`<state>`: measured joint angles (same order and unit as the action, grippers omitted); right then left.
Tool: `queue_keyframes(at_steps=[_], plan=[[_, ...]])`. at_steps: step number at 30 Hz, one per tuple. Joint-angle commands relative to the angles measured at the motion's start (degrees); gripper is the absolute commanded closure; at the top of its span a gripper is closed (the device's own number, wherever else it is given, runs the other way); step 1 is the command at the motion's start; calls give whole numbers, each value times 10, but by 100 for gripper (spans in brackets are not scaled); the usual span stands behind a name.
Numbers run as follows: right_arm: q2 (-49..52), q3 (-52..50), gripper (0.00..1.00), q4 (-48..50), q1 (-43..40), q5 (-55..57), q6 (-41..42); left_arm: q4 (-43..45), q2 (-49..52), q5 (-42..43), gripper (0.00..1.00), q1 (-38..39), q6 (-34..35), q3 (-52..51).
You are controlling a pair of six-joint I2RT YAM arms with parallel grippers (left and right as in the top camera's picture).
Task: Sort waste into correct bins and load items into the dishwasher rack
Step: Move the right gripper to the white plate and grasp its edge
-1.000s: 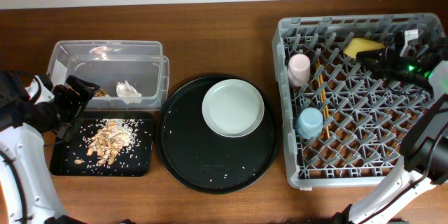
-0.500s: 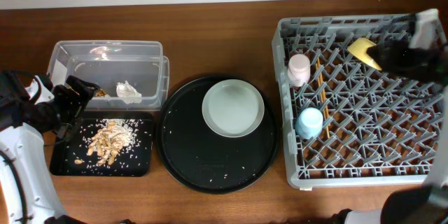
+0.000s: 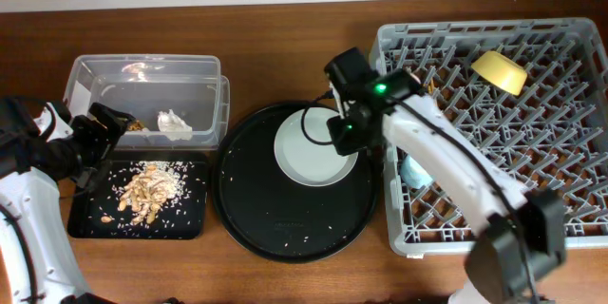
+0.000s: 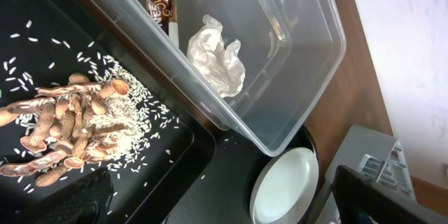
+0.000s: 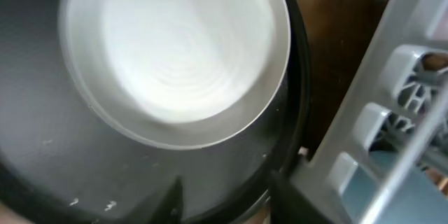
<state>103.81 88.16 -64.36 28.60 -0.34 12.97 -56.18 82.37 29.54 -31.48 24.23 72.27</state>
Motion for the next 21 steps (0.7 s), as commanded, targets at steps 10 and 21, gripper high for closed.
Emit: queue_keyframes(at_steps=[10, 21], plan=[[113, -27, 55, 78, 2, 72, 117, 1, -7, 0, 1, -1, 1, 0], [114, -44, 55, 83, 2, 75, 156, 1, -6, 0, 1, -1, 1, 0]])
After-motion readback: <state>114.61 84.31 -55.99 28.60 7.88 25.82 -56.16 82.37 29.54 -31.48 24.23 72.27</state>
